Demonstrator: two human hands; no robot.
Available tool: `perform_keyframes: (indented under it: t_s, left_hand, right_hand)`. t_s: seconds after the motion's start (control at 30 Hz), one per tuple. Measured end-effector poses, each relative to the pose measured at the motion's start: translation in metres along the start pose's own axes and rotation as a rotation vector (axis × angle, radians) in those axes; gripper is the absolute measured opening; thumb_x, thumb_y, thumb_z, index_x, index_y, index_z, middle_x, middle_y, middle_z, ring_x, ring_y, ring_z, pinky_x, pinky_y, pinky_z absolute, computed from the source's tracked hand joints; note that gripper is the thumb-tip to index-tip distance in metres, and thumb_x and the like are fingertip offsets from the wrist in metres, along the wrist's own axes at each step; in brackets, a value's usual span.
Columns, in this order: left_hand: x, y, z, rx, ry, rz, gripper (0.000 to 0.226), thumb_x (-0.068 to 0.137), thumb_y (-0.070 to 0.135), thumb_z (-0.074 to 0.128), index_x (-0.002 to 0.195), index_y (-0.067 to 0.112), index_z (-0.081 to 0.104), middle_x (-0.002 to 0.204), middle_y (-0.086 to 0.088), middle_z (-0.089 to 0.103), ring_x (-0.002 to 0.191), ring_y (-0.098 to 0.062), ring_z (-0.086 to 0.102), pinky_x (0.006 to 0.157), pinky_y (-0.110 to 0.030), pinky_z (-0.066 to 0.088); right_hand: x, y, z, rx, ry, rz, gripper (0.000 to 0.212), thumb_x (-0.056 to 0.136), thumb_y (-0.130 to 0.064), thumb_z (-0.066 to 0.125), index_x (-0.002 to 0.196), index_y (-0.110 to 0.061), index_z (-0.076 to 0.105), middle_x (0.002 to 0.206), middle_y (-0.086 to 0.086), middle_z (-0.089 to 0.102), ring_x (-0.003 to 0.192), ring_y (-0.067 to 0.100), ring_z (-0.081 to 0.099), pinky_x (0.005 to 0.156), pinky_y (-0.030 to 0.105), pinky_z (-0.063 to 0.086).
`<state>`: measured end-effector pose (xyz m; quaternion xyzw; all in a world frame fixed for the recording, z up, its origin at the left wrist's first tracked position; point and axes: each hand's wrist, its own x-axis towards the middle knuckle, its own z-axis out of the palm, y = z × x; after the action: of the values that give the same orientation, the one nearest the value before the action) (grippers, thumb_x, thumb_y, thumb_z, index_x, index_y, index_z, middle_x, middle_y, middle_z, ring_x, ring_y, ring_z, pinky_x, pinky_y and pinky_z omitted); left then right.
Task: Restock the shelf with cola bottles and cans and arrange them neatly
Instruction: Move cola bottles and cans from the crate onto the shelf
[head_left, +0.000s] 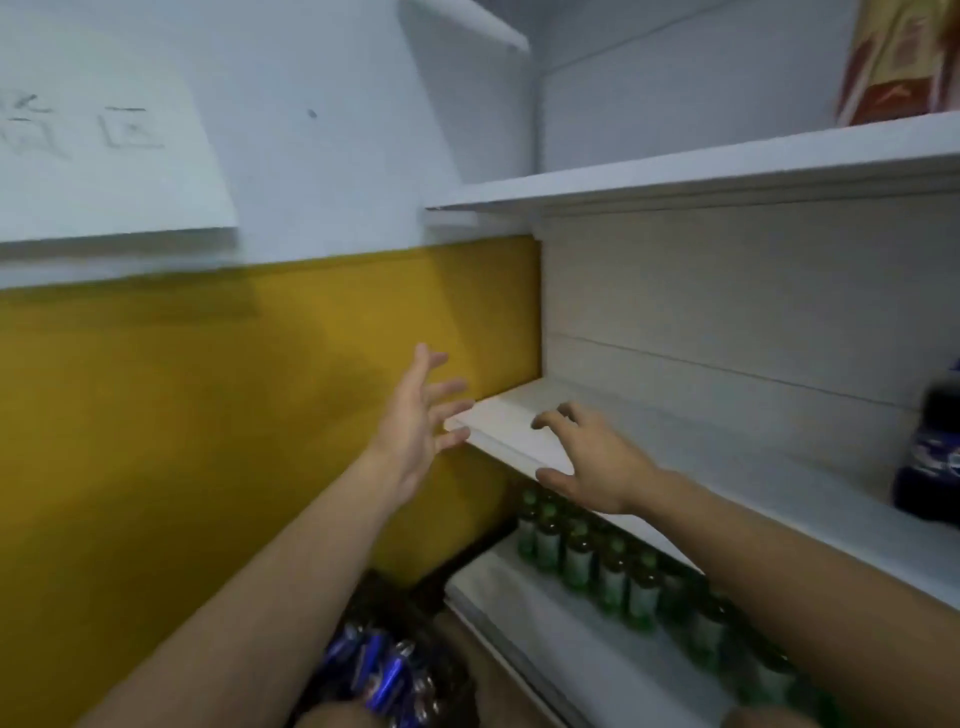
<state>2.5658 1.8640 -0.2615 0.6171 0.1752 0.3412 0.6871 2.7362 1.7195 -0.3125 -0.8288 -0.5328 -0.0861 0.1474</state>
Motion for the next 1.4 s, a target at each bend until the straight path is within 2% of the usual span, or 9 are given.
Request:
perform_keyframes:
  t_s: [0.2, 0.47, 0.63, 0.8, 1.0, 1.1, 1.17, 1.27, 1.4]
  left_hand:
    - [-0.047, -0.010, -0.141, 0.021, 0.347, -0.002, 0.055, 0.100, 0.064, 0.034, 0.137, 0.027, 0.052, 0.131, -0.009, 0.062, 0.117, -0.028, 0.063, 0.085, -0.046, 0.049]
    - [-0.077, -0.096, -0.254, -0.015, 0.652, -0.184, 0.049, 0.103, 0.058, 0.033, 0.134, 0.026, 0.052, 0.132, -0.008, 0.061, 0.116, -0.027, 0.062, 0.100, -0.053, 0.049]
    - [-0.068, -0.164, -0.307, -0.056, 0.705, -0.337, 0.049, 0.104, 0.055, 0.034, 0.139, 0.025, 0.050, 0.133, -0.009, 0.061, 0.119, -0.029, 0.061, 0.099, -0.052, 0.050]
    - [-0.061, -0.260, -0.348, -0.035, 0.736, -0.527, 0.049, 0.104, 0.056, 0.032, 0.141, 0.026, 0.046, 0.132, -0.005, 0.059, 0.115, -0.026, 0.063, 0.104, -0.058, 0.047]
    - [-0.038, -0.328, -0.407, 0.245, 0.784, -0.560, 0.018, 0.107, 0.038, 0.043, 0.120, 0.029, 0.052, 0.128, -0.005, 0.058, 0.109, -0.020, 0.059, 0.101, -0.049, 0.046]
    - [-0.043, -0.360, -0.440, 0.628, 0.621, -0.634, 0.044, 0.100, 0.025, 0.055, 0.141, 0.016, 0.045, 0.133, -0.007, 0.055, 0.115, -0.023, 0.055, 0.099, -0.043, 0.046]
    - [-0.054, -0.381, -0.454, 0.963, 0.387, -0.775, 0.067, 0.089, 0.032, 0.062, 0.150, 0.019, 0.035, 0.144, -0.008, 0.044, 0.132, -0.029, 0.045, 0.108, -0.052, 0.040]
    - [-0.078, -0.405, -0.465, 1.338, 0.105, -1.003, 0.088, 0.081, 0.033, 0.071, 0.154, 0.026, 0.022, 0.153, -0.006, 0.027, 0.145, -0.030, 0.026, 0.116, -0.066, 0.017]
    - [-0.096, -0.417, -0.473, 1.538, 0.083, -0.952, 0.098, 0.077, 0.023, 0.076, 0.155, 0.033, 0.018, 0.152, -0.005, 0.026, 0.146, -0.028, 0.023, 0.119, -0.065, 0.013]
  right_hand:
    - [0.055, -0.133, 0.078, 0.056, -0.151, -0.316, 0.062, 0.092, -0.055, 0.062, 0.144, -0.032, 0.037, 0.143, 0.004, 0.035, 0.134, 0.025, 0.037, 0.106, 0.042, 0.043]
    - [0.099, -0.206, 0.210, 0.083, -0.457, -0.497, 0.060, 0.093, -0.052, 0.062, 0.143, -0.032, 0.036, 0.141, 0.002, 0.035, 0.128, 0.025, 0.042, 0.100, 0.040, 0.047]
    - [0.122, -0.209, 0.299, 0.087, -0.584, -0.509, 0.063, 0.093, -0.042, 0.066, 0.146, -0.030, 0.033, 0.135, 0.002, 0.039, 0.123, 0.026, 0.046, 0.095, 0.039, 0.049]
    - [0.118, -0.190, 0.410, -0.056, -0.859, -0.534, 0.081, 0.090, -0.014, 0.067, 0.155, -0.028, 0.022, 0.149, 0.009, 0.032, 0.133, 0.034, 0.037, 0.101, 0.047, 0.047]
    - [0.108, -0.190, 0.496, -0.338, -0.998, -0.611, 0.096, 0.081, -0.025, 0.079, 0.155, -0.032, 0.019, 0.153, 0.013, 0.029, 0.141, 0.038, 0.029, 0.109, 0.054, 0.038]
    - [0.101, -0.191, 0.516, -0.453, -1.004, -0.634, 0.101, 0.080, -0.022, 0.080, 0.157, -0.033, 0.016, 0.160, 0.016, 0.013, 0.147, 0.041, 0.014, 0.112, 0.062, 0.030]
    - [0.103, -0.192, 0.521, -0.472, -0.985, -0.629, 0.099, 0.081, -0.019, 0.079, 0.157, -0.034, 0.017, 0.161, 0.017, 0.009, 0.148, 0.042, 0.012, 0.112, 0.063, 0.028]
    - [0.105, -0.187, 0.529, -0.466, -0.974, -0.621, 0.098, 0.082, -0.022, 0.079, 0.156, -0.036, 0.016, 0.160, 0.018, 0.010, 0.147, 0.041, 0.015, 0.113, 0.062, 0.029]
    - [0.103, -0.180, 0.534, -0.436, -0.962, -0.646, 0.101, 0.082, -0.027, 0.078, 0.157, -0.035, 0.012, 0.160, 0.018, 0.011, 0.146, 0.041, 0.016, 0.114, 0.061, 0.030]
